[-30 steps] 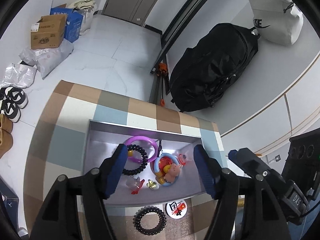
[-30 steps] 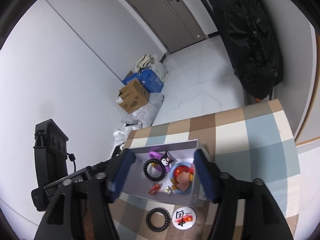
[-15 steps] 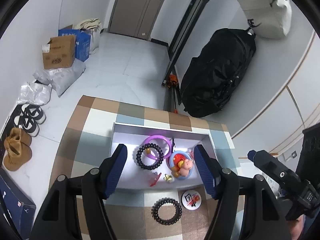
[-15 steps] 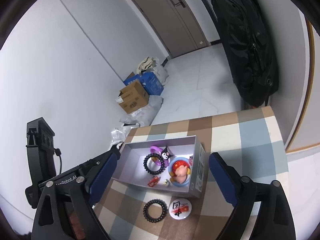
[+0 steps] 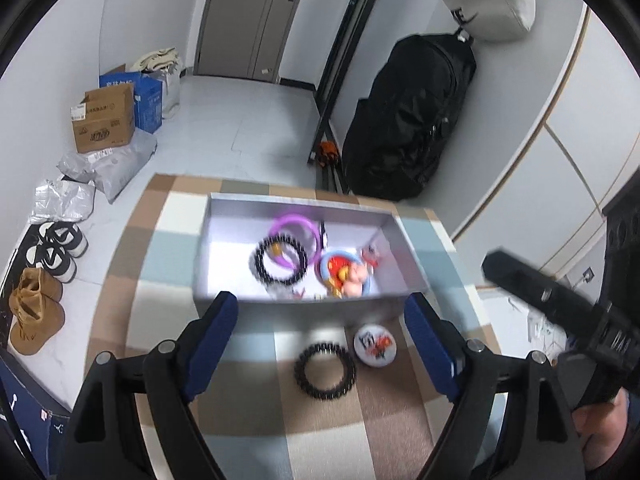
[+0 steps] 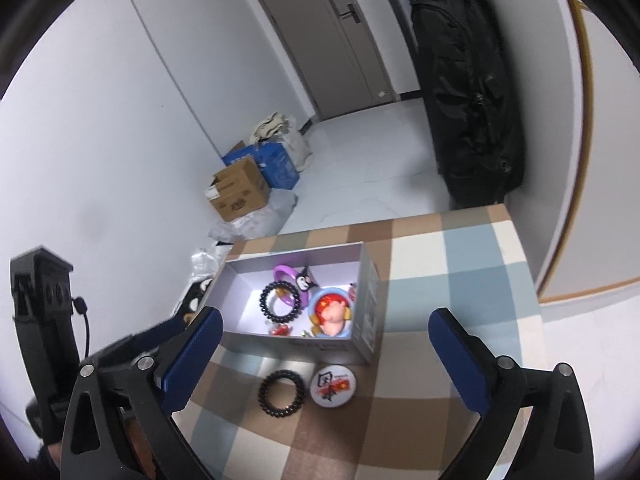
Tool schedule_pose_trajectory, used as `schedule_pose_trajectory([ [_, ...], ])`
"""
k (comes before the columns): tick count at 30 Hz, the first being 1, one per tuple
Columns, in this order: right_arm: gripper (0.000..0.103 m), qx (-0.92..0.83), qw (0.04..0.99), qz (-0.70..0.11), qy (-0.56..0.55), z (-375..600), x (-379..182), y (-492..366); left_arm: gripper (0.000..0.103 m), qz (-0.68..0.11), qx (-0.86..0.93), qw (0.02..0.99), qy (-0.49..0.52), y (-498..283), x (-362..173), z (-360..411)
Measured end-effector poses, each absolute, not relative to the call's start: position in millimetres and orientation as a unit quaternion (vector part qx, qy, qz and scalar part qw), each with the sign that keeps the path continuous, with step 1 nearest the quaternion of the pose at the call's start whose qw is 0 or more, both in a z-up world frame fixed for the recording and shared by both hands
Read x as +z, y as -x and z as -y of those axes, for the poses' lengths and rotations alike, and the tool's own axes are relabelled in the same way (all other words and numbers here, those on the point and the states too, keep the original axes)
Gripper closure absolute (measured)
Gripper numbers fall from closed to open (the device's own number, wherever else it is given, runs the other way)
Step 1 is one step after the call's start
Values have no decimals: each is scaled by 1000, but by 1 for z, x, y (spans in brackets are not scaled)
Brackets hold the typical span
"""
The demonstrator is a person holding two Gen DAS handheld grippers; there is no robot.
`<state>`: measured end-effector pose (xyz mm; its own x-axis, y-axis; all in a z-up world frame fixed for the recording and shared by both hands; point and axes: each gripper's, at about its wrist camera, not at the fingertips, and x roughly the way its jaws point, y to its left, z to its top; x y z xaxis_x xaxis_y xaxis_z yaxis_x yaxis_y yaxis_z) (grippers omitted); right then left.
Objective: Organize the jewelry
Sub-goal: 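Withdraw both tools from the box toward the coil bracelet and badge, then grasp the black coil bracelet with the left tool while the right tool grasps the white badge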
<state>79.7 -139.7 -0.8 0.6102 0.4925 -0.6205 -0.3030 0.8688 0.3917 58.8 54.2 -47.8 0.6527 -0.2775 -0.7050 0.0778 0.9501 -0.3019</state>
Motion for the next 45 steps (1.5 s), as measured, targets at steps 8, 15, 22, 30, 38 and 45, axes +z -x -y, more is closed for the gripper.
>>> schedule_pose_trajectory([
  [8, 0, 200, 882, -410, -120, 144, -12, -74, 21, -441, -96, 886, 107, -53, -67, -46],
  [15, 0, 187, 871, -439, -119, 155, -26, -76, 21, -472, -92, 874, 72, -52, -84, -34],
  [22, 0, 190, 870, -438, -125, 165, -24, -75, 21, -476, -94, 874, 8, -46, -89, -17],
  [30, 0, 181, 869, -439, -138, 179, -24, -74, 21, -482, -71, 871, -56, -49, -101, -5],
  [38, 0, 177, 867, -445, -139, 183, -26, -76, 27, -486, -81, 870, -36, -53, -102, -10],
  [45, 0, 176, 866, -446, -140, 184, -28, -77, 38, -489, -105, 865, -33, -55, -101, -6],
])
